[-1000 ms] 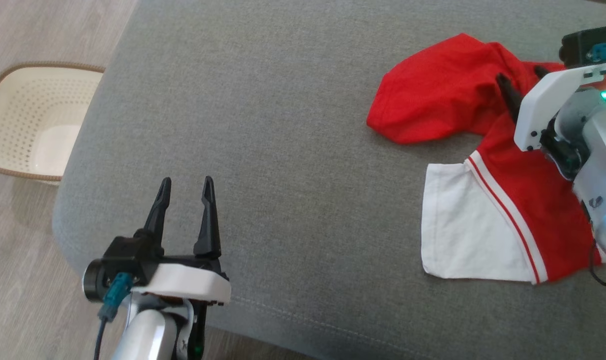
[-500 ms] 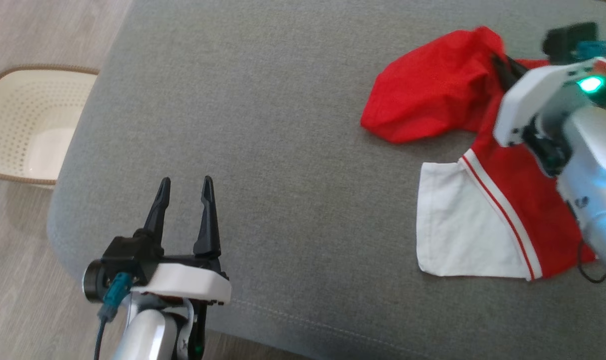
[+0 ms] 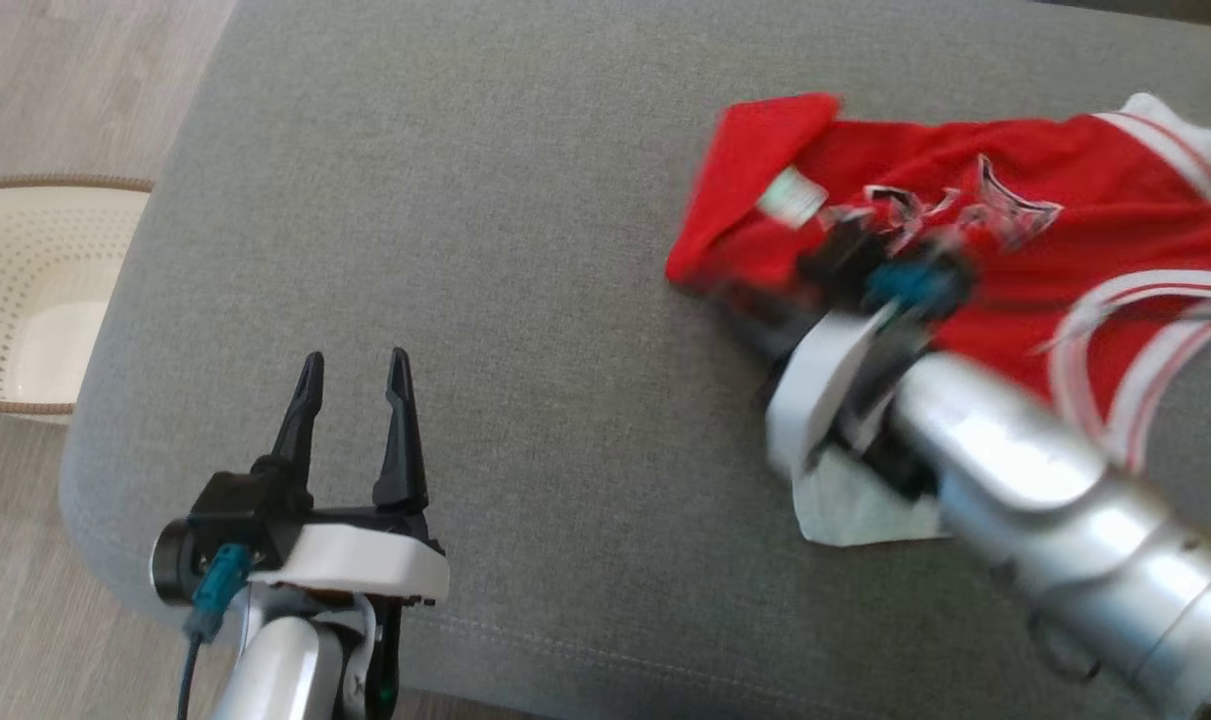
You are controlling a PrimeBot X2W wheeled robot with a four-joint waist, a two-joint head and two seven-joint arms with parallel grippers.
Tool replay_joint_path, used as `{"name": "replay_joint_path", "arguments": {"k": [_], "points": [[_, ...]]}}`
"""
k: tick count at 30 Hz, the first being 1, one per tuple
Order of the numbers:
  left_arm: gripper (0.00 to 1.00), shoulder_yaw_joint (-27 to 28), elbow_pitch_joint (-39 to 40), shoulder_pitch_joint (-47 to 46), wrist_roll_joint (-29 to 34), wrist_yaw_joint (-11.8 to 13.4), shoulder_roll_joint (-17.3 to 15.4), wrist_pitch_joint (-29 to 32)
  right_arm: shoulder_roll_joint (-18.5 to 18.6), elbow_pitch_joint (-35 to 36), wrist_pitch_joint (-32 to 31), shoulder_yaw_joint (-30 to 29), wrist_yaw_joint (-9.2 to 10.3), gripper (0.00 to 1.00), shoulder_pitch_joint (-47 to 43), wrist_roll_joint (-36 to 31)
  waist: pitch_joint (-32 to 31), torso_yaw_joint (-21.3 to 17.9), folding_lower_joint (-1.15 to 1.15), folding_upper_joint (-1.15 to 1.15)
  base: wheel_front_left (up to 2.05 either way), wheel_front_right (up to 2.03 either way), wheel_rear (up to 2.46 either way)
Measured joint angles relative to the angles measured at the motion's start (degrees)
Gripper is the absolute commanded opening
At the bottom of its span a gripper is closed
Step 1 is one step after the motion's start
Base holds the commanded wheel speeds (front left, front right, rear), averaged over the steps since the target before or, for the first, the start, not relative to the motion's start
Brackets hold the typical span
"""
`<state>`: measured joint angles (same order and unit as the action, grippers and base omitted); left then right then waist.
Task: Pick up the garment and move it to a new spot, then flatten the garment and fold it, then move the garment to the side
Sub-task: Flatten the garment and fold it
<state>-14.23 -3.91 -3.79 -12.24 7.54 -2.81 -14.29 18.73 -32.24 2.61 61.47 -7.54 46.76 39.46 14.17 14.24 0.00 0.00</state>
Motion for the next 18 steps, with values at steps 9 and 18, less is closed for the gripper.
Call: {"name": "replay_joint_path", "arguments": {"k": [9,18], "points": [[1.00,0.01,-0.21,0.30,0.08,-0.29,0.00,0.00,-5.08,1.83,0.33,8.83,0.01,0.00,-6.78,-0.07,-1.67,-0.04,0.00,0.00,0.00,0.00,0.00],[1.00,0.14,-0.22,0.31,0.07,-0.29,0.00,0.00,-6.00,0.81,0.43,10.81,0.01,1.00,-7.77,-0.22,-1.44,-0.38,0.00,0.00,0.00,0.00,0.00]]}}
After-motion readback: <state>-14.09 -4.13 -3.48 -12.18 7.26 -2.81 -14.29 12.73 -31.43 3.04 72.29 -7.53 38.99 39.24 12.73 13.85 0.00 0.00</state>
